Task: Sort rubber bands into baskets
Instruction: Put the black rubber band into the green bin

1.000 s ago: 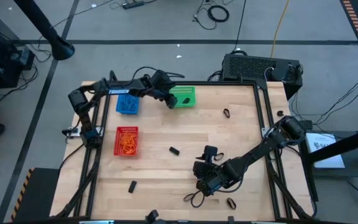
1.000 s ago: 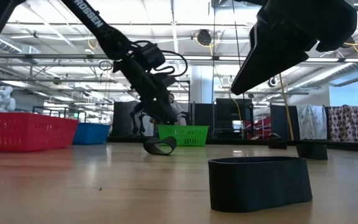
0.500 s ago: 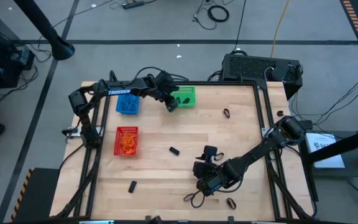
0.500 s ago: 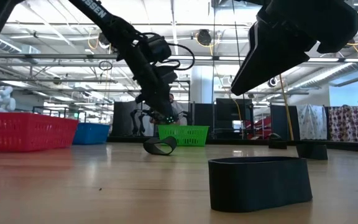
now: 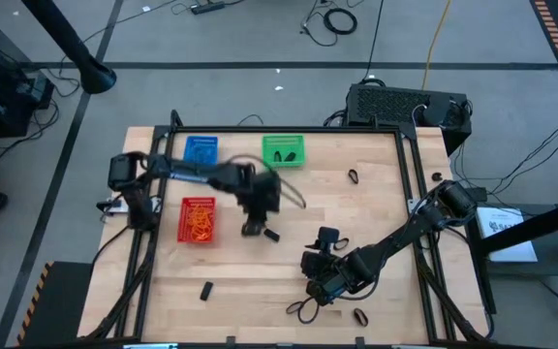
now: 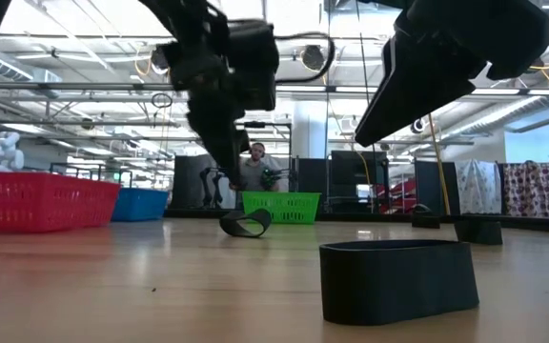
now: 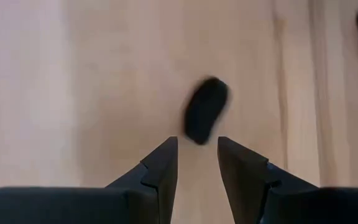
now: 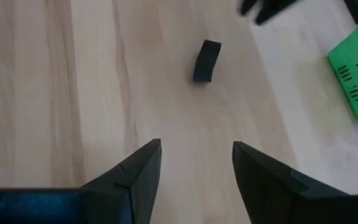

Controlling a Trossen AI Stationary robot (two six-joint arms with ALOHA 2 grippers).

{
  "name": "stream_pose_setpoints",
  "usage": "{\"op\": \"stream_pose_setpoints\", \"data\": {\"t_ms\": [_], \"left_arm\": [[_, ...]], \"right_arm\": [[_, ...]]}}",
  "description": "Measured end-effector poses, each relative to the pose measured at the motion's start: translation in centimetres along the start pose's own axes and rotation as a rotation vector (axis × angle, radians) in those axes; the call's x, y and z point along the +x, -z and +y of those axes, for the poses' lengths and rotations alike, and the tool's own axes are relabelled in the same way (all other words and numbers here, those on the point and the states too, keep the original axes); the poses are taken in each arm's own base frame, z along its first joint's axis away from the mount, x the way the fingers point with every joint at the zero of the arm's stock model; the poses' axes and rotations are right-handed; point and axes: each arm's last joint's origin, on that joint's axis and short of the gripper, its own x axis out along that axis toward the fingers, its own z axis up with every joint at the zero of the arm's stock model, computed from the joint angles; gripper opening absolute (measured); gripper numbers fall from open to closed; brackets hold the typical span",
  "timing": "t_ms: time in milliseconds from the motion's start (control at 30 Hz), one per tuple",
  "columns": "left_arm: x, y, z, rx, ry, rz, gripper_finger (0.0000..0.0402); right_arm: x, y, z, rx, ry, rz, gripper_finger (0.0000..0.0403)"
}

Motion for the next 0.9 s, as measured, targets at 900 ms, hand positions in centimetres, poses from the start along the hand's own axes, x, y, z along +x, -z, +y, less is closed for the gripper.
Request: {"op": "stream_pose_setpoints", "data": {"t_ms": [900], "left_arm": [[5.1, 7.9, -20.7, 0.129, -0.231, 0.412, 0.0121]], "right_arm": [[2.3, 6.5, -4.1, 0.345, 0.255, 0.405, 0.0192]]}}
